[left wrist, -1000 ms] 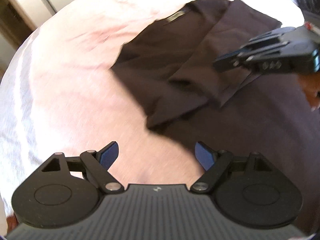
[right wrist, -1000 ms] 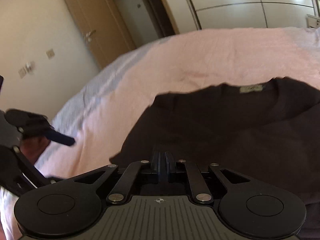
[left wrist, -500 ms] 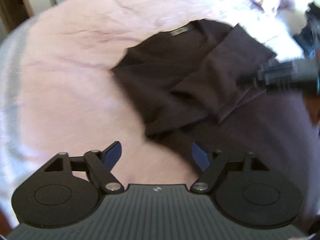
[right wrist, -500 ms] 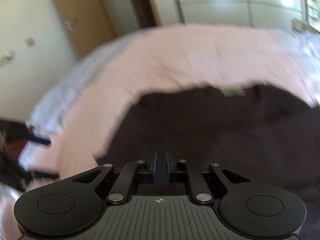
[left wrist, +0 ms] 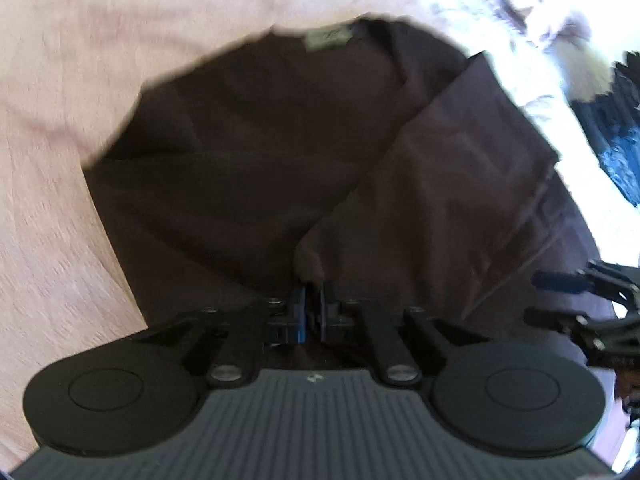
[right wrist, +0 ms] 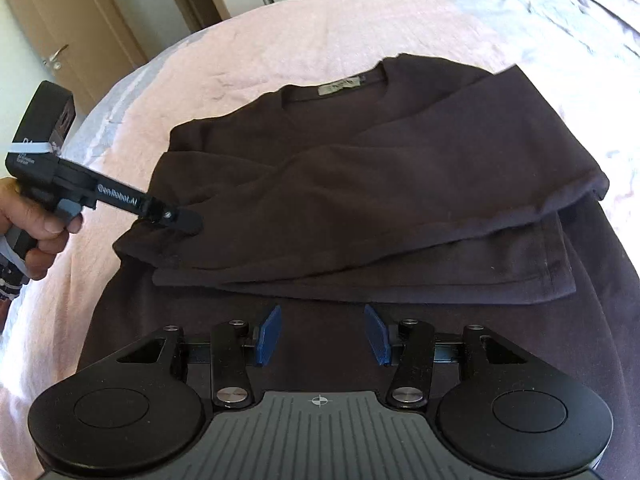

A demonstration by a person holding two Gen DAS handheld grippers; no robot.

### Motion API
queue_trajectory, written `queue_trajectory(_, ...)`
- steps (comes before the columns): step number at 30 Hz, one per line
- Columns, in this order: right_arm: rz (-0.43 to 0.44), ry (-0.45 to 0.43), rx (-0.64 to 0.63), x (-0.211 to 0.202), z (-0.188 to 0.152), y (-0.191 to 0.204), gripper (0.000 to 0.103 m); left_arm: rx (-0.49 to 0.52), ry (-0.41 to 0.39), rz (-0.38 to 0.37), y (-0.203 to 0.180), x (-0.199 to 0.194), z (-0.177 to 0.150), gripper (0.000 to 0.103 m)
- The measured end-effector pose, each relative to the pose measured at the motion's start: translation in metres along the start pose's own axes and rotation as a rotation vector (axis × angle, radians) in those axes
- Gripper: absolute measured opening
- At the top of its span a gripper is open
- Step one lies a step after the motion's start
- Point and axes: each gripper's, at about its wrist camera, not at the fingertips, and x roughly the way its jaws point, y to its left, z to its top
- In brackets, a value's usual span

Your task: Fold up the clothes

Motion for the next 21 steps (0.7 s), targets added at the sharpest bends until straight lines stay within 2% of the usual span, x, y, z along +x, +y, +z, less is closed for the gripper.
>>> queue_trajectory(2, 0.005, -0.012, -0.001, -0.005, 0.004, -0.001, 0.05, -0.011, -0.054, 0.026, 0.007, -0.021, 0.001, 0.004)
queue_trajectory(3, 0.009, -0.019, -0.003, -0.007, 0.006, -0.001, 0.05, -0.025, -0.049, 0.041, 0.013, -0.022, 0.0, 0.004)
queue_trajectory(5, 0.016, -0.024, -0.006, -0.007, 0.009, -0.001, 0.05, -0.057, -0.004, 0.073, 0.027, -0.011, -0.004, 0.004)
queue_trajectory(7, 0.02, -0.01, -0.009, 0.0, 0.011, 0.0, 0.05, -0.101, 0.055, 0.075, 0.038, 0.004, -0.009, 0.007)
queue_trajectory(8, 0.019, -0.001, -0.014, 0.003, 0.011, 0.0, 0.05, -0.107, 0.067, 0.083, 0.04, 0.008, -0.01, 0.012)
queue_trajectory(12, -0.008, 0.008, 0.01, 0.004, 0.015, -0.012, 0.05, -0.078, 0.019, 0.137, 0.03, -0.005, -0.02, 0.03)
queue_trajectory(16, -0.069, 0.019, 0.118, -0.005, 0.011, -0.045, 0.05, -0.013, 0.013, 0.172, 0.011, -0.019, -0.041, 0.031)
queue_trajectory(21, -0.151, 0.03, 0.212, -0.035, -0.004, -0.086, 0.05, 0.075, 0.044, 0.219, -0.022, -0.034, -0.088, 0.033)
